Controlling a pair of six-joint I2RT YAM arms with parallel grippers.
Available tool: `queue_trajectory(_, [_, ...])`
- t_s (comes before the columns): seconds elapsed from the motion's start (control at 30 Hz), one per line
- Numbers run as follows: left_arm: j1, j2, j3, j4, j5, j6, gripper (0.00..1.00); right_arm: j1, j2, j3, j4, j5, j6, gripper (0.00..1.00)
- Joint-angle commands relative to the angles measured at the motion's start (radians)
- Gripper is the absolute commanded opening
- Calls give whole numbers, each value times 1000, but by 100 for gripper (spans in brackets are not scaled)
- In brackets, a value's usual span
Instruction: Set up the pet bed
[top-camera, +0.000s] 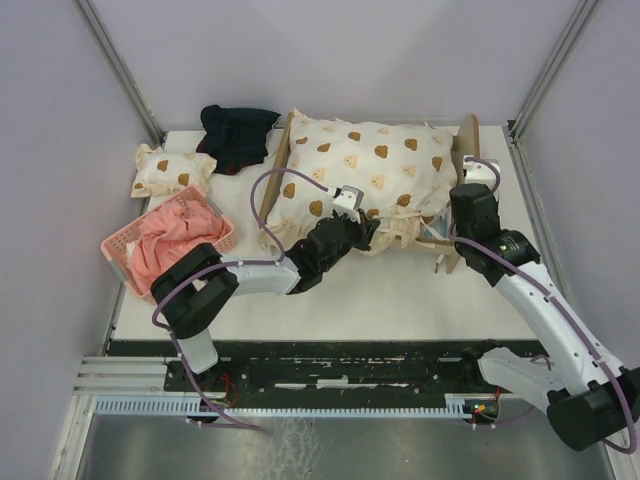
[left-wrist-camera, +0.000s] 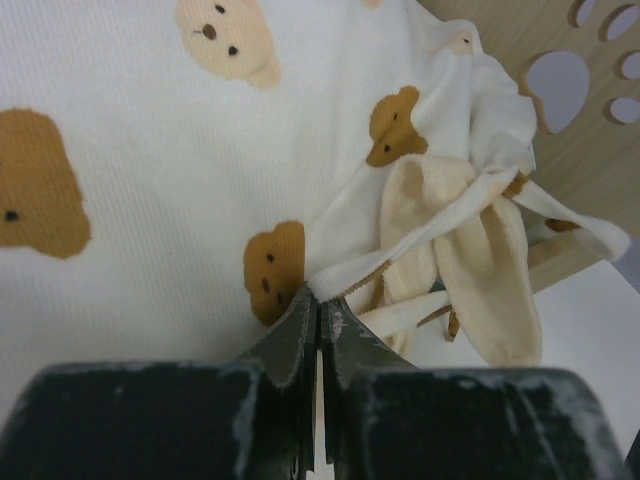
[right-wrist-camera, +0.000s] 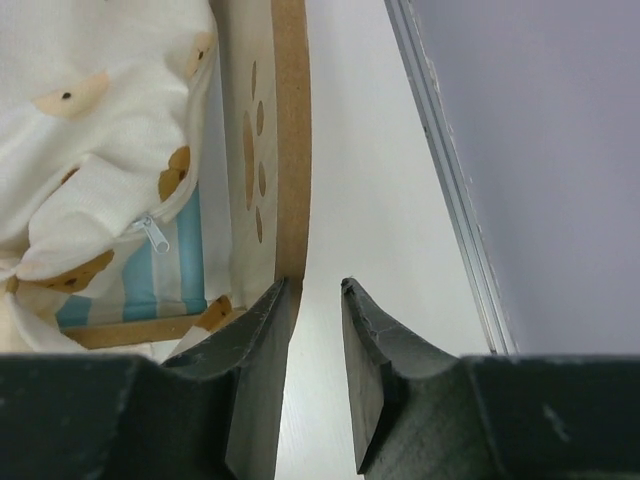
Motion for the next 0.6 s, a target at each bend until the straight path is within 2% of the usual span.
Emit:
queue_trajectory(0.0, [-4,-41,1,8,-14,12,3,-72,76,-27,142,-127,-34,36])
queue_trajectory(0.2, [-4,0,50,-2,-2,11,3,-174,177,-16,222,-227,-71,33])
queue_trajectory(0.33, [-7,29,77,-5,10,1,3,-194,201,13,153,-215,-28,34])
queue_trajectory(0.57, [-15,25,99,-17,15,1,3,-194,-11,-66,1,-244,182,45])
